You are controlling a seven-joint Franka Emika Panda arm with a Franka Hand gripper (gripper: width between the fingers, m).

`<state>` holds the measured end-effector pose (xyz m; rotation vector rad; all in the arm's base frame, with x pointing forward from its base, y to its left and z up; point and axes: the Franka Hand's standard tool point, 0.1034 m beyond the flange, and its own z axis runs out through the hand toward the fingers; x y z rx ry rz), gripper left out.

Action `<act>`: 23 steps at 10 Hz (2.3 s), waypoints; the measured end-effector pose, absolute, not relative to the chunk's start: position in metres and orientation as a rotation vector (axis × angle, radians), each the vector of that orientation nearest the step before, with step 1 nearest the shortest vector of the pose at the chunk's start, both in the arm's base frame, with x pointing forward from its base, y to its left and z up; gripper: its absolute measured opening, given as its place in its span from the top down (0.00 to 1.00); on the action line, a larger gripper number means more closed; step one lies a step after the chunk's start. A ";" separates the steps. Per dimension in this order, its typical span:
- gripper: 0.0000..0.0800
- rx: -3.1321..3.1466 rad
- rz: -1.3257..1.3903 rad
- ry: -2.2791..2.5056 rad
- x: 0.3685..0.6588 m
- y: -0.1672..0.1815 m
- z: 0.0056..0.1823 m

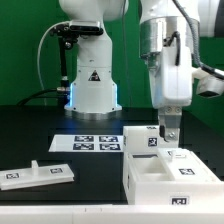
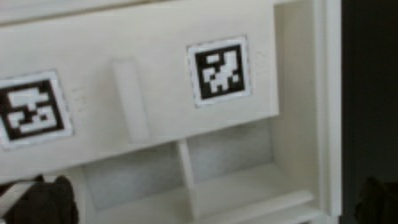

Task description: Assemble cabinet

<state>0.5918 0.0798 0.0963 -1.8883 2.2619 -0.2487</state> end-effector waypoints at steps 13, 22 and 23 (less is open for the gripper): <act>0.00 -1.909 -0.256 2.260 0.589 0.098 0.067; 0.00 -1.872 -0.491 2.159 0.598 0.088 0.076; 0.00 -1.857 -0.606 2.102 0.597 0.085 0.079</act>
Offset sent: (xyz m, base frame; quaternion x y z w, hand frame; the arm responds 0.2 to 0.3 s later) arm 0.0000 0.0000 0.0000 0.0000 0.0000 0.0000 1.0000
